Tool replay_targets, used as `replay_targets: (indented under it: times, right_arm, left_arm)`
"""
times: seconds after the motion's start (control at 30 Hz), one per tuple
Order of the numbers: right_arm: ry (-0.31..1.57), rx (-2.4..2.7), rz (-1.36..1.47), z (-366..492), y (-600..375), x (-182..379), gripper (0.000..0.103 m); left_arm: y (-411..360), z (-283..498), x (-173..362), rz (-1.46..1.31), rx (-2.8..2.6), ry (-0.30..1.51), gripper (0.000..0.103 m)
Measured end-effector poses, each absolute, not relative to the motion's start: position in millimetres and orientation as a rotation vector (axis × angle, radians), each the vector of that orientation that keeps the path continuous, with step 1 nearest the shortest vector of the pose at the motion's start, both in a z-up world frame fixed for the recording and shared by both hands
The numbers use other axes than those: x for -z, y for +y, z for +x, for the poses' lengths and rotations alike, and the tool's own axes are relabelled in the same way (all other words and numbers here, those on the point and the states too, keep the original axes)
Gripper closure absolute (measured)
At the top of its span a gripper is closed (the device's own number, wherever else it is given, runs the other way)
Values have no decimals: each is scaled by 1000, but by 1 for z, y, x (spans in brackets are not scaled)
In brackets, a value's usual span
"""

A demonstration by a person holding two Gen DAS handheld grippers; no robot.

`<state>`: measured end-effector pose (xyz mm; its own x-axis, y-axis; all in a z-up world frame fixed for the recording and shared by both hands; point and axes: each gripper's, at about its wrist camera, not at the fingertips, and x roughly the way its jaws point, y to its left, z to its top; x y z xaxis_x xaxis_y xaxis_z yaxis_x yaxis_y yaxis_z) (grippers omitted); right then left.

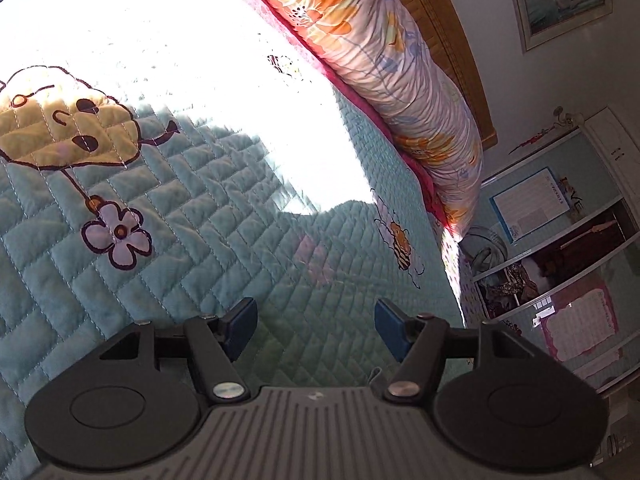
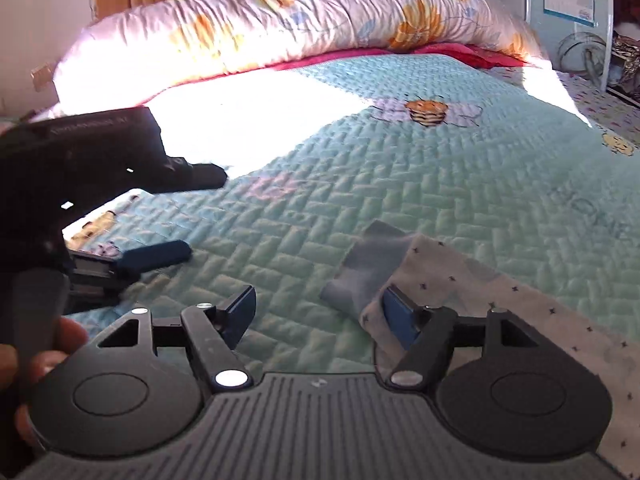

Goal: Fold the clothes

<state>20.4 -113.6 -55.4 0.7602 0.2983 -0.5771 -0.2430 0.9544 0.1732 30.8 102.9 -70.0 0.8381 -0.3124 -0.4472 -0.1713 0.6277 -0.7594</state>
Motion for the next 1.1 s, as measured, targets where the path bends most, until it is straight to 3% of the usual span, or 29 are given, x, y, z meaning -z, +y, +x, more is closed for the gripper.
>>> replay_targets:
  times: [0.23,0.5,0.57,0.63,0.7,0.83,1.1]
  right_arm:
    - [523,-150,596,-59,-208,28,34]
    - [387,228,875,-179,-328,30,33]
    - [387,295,952,-189,-342,46,32]
    - [540,191,1039,-174,-347,75,32]
    - [537,92,1028,-170,-344,78,32]
    - [356,30,1049,-197,-362,52,32]
    - [398,98,1178,-286,-343,74,32]
  left_arm:
    - [48,30,50,-773,360,586,33]
    - [-70,21,77,-491,739,844,29]
    - [-73,23,83,-475,738,838,29]
    - [-70,27,84,-479,717,837,33]
    - [-65,33,85,-498,688,828,37]
    - [-64,35,78,-480,644,802,40]
    - [-93,15,62,-520,950,876,36]
